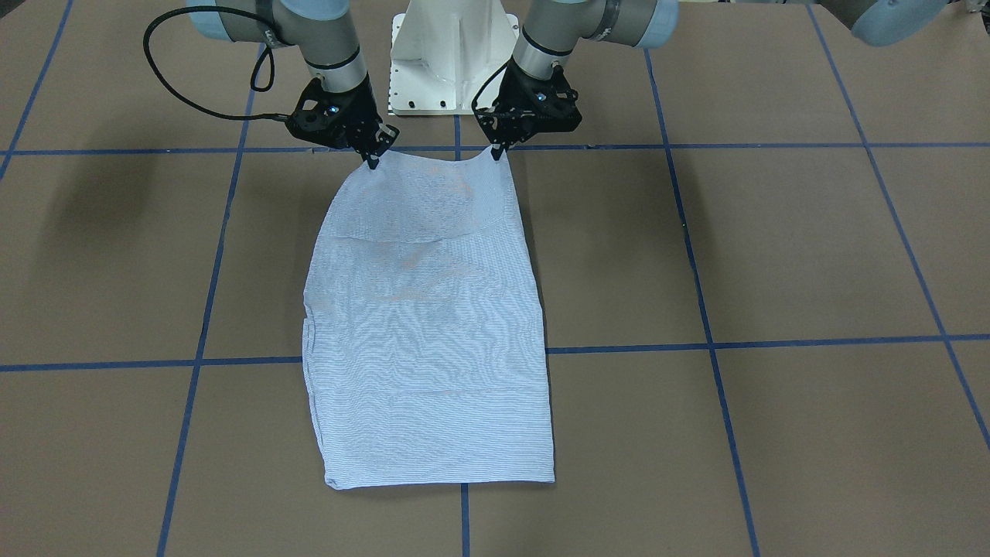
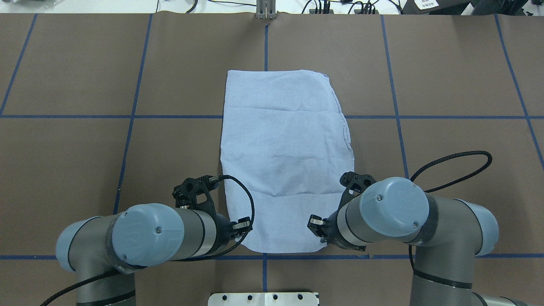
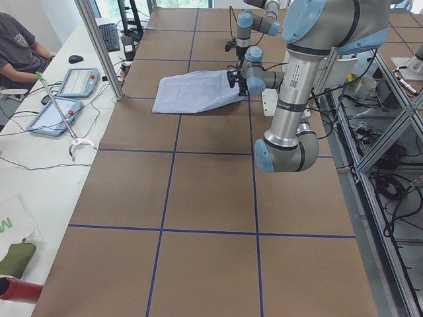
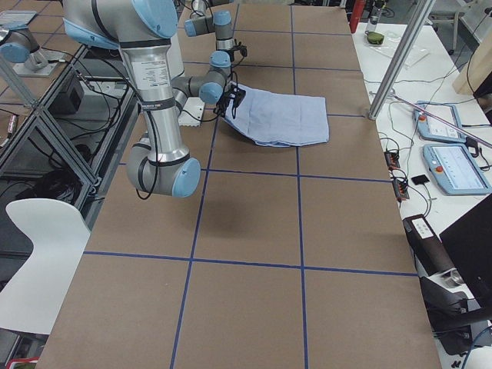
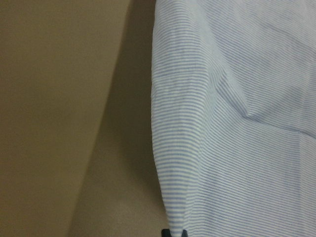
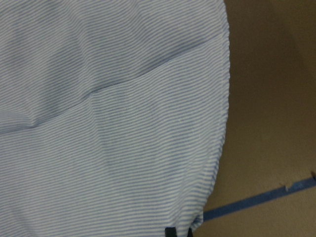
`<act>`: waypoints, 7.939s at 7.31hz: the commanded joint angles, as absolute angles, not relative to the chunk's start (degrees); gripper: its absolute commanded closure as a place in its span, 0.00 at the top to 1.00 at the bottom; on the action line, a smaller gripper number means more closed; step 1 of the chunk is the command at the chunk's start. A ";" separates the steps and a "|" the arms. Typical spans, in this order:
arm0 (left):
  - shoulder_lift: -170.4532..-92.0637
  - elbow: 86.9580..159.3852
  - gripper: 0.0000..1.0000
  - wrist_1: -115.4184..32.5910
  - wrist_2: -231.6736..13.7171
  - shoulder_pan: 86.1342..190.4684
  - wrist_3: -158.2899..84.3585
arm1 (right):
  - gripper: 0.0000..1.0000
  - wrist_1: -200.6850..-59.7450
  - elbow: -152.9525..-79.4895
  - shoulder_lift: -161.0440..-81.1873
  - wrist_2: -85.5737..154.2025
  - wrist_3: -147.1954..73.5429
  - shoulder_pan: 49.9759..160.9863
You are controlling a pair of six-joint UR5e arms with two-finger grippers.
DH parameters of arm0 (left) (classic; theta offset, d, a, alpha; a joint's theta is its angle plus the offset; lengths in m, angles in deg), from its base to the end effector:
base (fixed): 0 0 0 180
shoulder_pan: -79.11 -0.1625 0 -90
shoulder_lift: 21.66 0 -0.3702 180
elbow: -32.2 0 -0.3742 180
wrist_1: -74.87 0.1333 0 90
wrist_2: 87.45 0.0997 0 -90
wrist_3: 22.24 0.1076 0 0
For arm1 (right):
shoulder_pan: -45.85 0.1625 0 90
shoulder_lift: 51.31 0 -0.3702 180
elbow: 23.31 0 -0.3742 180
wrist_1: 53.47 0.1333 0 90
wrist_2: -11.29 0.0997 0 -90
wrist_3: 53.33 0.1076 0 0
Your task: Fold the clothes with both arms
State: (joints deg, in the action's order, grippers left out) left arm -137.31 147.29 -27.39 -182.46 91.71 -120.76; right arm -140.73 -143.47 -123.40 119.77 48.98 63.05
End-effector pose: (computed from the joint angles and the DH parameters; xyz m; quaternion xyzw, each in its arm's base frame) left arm 0.4978 -0.2382 0.1663 -0.0187 0.5230 -0.1337 0.8416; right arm -0.4540 -0.2444 0.2236 -0.1268 -0.4292 0.1605 0.8797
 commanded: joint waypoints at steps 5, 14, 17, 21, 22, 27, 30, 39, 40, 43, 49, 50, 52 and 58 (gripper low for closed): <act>-135.92 161.58 0.00 -12.14 -186.67 85.88 -120.76 | 0.00 -141.01 -151.72 -127.95 132.92 48.98 64.12; -141.10 143.60 0.00 -30.30 -186.67 106.59 -112.41 | 0.00 -140.66 -135.05 -116.88 137.94 42.32 85.91; -143.11 134.37 0.00 -38.13 -186.67 110.91 -110.57 | 0.00 -140.66 -125.91 -111.36 137.94 39.49 90.05; -145.68 129.32 0.00 -40.62 -186.76 111.63 -109.78 | 0.00 -140.57 -118.26 -105.64 137.94 37.73 90.15; -145.68 128.97 0.00 -40.71 -186.67 111.63 -109.77 | 0.00 -140.48 -117.71 -105.62 137.94 37.64 90.15; -145.68 125.04 0.00 -44.54 -186.59 111.63 -109.42 | 0.00 -132.50 -109.46 -103.87 137.85 37.20 90.15; -146.03 123.08 0.02 -47.57 -186.59 111.71 -109.51 | 0.00 -132.48 -109.01 -103.87 137.94 37.20 90.15; -144.98 125.35 1.00 -43.80 -194.14 119.35 -107.15 | 1.00 -129.49 -114.09 -103.61 134.43 30.26 87.18; -143.76 127.37 1.00 -41.26 -195.10 120.23 -103.48 | 1.00 -129.58 -115.41 -103.60 131.64 30.17 83.85; -141.29 128.88 1.00 -39.92 -195.55 121.38 -100.37 | 1.00 -130.20 -114.28 -101.75 122.14 23.78 77.85; -138.74 130.89 1.00 -39.92 -197.75 124.80 -98.00 | 1.00 -129.41 -94.62 -88.94 110.72 12.70 75.82; -138.65 131.08 1.00 -39.83 -198.79 125.50 -98.00 | 1.00 -129.23 -89.11 -85.36 108.09 12.07 75.91; -138.56 130.99 1.00 -39.83 -198.89 125.86 -98.00 | 1.00 -123.11 -82.66 -83.12 104.30 10.92 76.08; -134.53 131.34 1.00 -40.01 -201.24 131.19 -84.27 | 1.00 -132.35 -98.22 -91.25 122.17 2.78 93.18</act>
